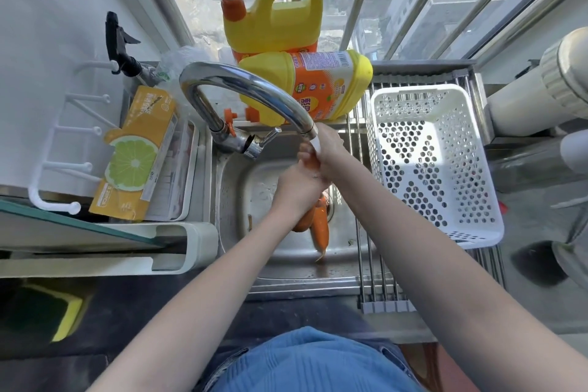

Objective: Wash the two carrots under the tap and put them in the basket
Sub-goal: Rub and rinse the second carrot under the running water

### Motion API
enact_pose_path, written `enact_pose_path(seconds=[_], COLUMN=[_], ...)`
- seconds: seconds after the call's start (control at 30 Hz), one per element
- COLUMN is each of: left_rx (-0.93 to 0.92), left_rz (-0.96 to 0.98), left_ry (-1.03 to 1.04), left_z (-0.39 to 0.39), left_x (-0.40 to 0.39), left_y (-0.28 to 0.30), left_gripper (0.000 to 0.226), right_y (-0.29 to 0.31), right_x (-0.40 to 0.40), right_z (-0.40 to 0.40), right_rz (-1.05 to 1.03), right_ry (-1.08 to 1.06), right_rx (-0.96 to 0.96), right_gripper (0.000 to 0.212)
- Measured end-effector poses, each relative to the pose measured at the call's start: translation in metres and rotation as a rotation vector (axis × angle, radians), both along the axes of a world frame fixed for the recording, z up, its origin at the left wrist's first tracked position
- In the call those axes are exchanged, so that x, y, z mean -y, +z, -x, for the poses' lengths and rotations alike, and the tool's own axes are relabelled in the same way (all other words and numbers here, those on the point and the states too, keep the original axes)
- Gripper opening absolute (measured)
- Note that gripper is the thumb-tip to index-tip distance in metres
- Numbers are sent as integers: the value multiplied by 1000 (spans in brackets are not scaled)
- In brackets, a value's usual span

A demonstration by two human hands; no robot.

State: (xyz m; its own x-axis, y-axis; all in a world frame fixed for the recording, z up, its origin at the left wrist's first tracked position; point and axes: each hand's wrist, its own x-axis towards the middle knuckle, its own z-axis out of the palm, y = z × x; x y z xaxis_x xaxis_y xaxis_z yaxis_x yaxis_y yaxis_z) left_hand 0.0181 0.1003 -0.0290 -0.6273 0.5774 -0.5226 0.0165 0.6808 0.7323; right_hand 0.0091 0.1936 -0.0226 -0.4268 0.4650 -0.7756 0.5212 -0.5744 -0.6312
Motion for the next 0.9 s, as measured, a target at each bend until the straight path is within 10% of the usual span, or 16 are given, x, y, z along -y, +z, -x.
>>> enact_pose_path(seconds=[0.17, 0.33, 0.53, 0.9], left_rx=[-314, 578, 1318, 179], left_rz=[63, -36, -246, 36], left_ry=[-39, 155, 183, 214], left_z=[-6, 1, 15, -2], left_x=[11, 29, 34, 12], left_y=[-7, -10, 7, -11], left_gripper=[36, 19, 20, 19], right_y=[-8, -6, -1, -12], right_x=[12, -1, 2, 8], right_z=[7, 5, -24, -2], right_rz=[-373, 12, 599, 99], right_ry=[-35, -200, -9, 23], right_rx=[136, 90, -480, -20], right_gripper=[40, 19, 33, 32])
